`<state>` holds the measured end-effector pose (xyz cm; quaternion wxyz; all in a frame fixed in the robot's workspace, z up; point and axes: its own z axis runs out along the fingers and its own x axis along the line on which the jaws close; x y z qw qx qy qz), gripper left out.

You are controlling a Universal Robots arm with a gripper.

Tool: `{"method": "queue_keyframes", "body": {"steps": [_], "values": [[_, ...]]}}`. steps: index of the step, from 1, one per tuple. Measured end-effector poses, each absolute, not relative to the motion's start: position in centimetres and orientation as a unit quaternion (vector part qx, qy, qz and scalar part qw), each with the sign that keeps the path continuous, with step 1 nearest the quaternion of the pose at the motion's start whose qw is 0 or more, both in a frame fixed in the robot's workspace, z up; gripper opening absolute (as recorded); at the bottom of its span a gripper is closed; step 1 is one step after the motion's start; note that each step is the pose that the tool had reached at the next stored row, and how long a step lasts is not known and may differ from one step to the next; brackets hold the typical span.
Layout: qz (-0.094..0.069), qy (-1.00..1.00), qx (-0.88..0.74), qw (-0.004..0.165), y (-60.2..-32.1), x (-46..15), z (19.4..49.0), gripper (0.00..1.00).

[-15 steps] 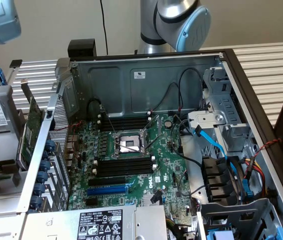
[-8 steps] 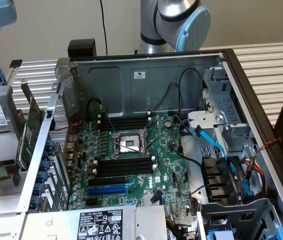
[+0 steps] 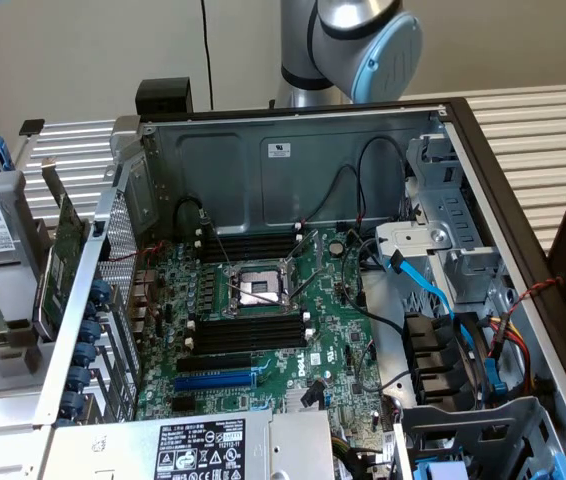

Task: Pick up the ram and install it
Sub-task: 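Pick up the ram and move it above insertion slot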

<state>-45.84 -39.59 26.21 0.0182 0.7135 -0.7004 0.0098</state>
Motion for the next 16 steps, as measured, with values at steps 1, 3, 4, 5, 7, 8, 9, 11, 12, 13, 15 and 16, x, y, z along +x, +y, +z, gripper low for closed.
{"method": "queue_keyframes", "body": {"steps": [1, 3, 4, 5, 7, 8, 9, 11, 12, 13, 15, 16], "values": [[0.010, -0.700, 0.713, 0.019, -39.7, -45.6, 26.7, 0.12], [0.009, -0.700, 0.714, 0.019, -39.8, -45.1, 27.6, 0.12], [0.009, -0.700, 0.714, 0.019, -39.9, -44.9, 28.0, 0.12], [0.008, -0.700, 0.714, 0.020, -40.0, -44.6, 28.5, 0.12], [0.008, -0.700, 0.714, 0.020, -40.2, -44.1, 29.4, 0.12], [0.007, -0.700, 0.714, 0.021, -40.2, -43.9, 29.9, 0.12], [0.007, -0.700, 0.714, 0.021, -40.3, -43.7, 30.3, 0.12], [0.006, -0.700, 0.714, 0.022, -40.4, -43.2, 31.2, 0.12], [0.005, -0.699, 0.714, 0.023, -40.5, -43.0, 31.7, 0.12], [0.005, -0.699, 0.714, 0.023, -40.6, -42.8, 32.1, 0.12], [0.004, -0.699, 0.715, 0.024, -40.7, -42.3, 33.0, 0.12], [0.003, -0.699, 0.715, 0.025, -40.8, -42.0, 33.5, 0.12]]}}
